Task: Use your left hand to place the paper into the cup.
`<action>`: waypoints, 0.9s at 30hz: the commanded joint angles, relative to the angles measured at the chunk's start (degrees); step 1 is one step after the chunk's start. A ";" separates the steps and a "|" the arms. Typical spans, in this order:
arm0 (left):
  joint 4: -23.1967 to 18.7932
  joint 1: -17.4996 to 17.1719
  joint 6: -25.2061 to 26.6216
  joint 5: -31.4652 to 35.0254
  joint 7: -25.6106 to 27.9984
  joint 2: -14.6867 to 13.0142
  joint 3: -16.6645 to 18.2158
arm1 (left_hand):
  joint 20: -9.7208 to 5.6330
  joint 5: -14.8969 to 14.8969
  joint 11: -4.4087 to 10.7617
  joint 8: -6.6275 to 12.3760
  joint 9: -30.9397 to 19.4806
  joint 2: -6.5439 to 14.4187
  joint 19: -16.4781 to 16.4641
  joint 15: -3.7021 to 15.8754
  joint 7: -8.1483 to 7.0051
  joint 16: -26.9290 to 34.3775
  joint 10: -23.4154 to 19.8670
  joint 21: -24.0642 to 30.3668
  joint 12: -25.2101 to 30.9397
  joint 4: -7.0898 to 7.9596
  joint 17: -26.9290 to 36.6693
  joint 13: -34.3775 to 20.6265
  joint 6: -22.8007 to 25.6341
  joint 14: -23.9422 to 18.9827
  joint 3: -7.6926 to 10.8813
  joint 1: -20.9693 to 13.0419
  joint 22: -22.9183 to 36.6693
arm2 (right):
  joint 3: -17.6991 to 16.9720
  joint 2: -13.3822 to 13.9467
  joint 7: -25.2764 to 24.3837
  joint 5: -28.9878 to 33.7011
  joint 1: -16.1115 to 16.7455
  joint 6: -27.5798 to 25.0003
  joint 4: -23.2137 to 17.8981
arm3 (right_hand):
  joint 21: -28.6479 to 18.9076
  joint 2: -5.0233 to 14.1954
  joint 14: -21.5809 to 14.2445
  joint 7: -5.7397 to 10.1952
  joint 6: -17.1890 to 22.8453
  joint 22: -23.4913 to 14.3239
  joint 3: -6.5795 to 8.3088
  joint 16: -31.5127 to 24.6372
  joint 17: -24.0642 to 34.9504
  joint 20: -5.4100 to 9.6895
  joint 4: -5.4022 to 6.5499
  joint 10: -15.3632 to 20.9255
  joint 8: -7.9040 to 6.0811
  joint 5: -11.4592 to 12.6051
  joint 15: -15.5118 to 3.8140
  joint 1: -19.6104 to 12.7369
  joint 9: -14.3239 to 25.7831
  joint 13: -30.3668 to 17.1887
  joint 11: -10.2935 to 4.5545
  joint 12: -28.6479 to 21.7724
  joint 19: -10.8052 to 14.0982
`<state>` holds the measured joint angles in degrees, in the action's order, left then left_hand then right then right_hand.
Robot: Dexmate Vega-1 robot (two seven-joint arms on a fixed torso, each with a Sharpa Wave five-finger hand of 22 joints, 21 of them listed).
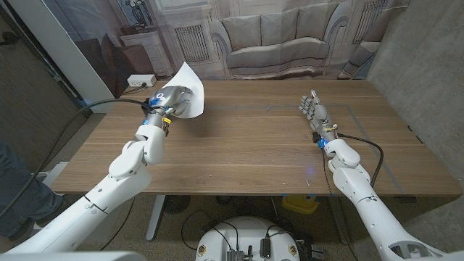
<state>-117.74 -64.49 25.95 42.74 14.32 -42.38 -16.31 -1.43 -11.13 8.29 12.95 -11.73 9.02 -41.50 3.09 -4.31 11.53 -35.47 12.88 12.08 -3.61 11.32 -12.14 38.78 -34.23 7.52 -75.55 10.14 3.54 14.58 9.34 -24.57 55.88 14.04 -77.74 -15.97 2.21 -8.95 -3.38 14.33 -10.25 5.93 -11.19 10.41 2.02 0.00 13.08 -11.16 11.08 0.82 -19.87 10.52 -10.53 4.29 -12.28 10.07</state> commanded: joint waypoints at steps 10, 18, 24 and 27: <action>1.98 -0.82 0.05 0.49 0.96 -1.11 2.95 | 0.01 0.27 0.06 0.11 -0.15 0.12 0.34 6.84 -0.15 0.03 -0.46 -0.35 -0.21 0.02 0.15 -0.05 0.79 -0.71 0.52 0.40 0.16 | 0.08 -0.27 -0.24 0.35 -0.42 -0.36 0.55 | 0.38 0.42 -0.27 0.00 0.23 -0.27 -0.01 0.34 0.18 1.39 -0.26 0.45 -0.02 0.04 -0.07 -0.09 0.34 -0.14 0.08 0.17 0.59; 3.51 -1.45 -0.53 0.25 2.06 -1.52 4.80 | 0.01 0.26 -0.02 0.15 -0.15 0.20 0.32 7.01 -0.12 0.11 -0.57 -0.36 -0.21 0.08 0.15 -0.05 1.10 -0.98 0.69 0.43 0.16 | 0.29 -0.47 -0.49 0.50 -0.66 -0.62 0.72 | 0.48 0.42 -0.28 -0.03 0.26 -0.27 -0.06 0.33 0.19 1.40 -0.26 0.55 -0.03 0.03 -0.05 -0.02 0.34 -0.14 -0.01 0.14 0.64; 4.29 -1.78 -1.02 0.24 2.55 -1.76 5.71 | -0.10 0.26 -0.09 0.18 -0.14 0.24 0.39 7.08 -0.22 0.10 -0.85 -0.41 -0.13 0.12 0.15 -0.06 1.35 -1.03 0.82 0.46 0.16 | 0.58 -0.69 -0.50 0.73 -1.24 -0.71 1.36 | 0.56 0.39 -0.28 -0.02 0.24 -0.28 -0.11 0.34 0.19 1.40 -0.27 0.54 -0.02 0.02 -0.02 0.03 0.34 -0.14 0.03 0.14 0.69; 4.81 -1.95 -1.21 0.38 2.98 -1.96 6.26 | -0.09 0.26 -0.08 0.21 -0.14 0.26 0.41 7.06 -0.21 0.11 -0.90 -0.42 -0.13 0.15 0.15 -0.06 1.49 -1.08 0.87 0.49 0.16 | 0.88 -0.89 -0.38 1.00 -1.80 -0.56 2.00 | 0.60 0.40 -0.33 -0.01 0.25 -0.28 -0.13 0.32 0.19 1.41 -0.28 0.50 -0.03 0.02 -0.11 0.04 0.34 -0.14 0.15 0.16 0.72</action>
<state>-114.51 -65.80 25.52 43.01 16.14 -43.73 -11.90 -1.43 -11.13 8.07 12.95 -11.73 9.26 -41.51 3.29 -4.41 11.53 -35.68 12.45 12.09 -3.62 11.31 -12.14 39.67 -34.65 8.00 -75.32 10.14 3.83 14.12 8.98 -24.11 55.09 13.51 -76.88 -15.46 2.44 -8.95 -3.38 14.33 -10.25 5.77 -11.19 10.55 2.34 -0.16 13.08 -11.16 11.08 0.82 -19.63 10.52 -10.53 4.29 -12.28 10.39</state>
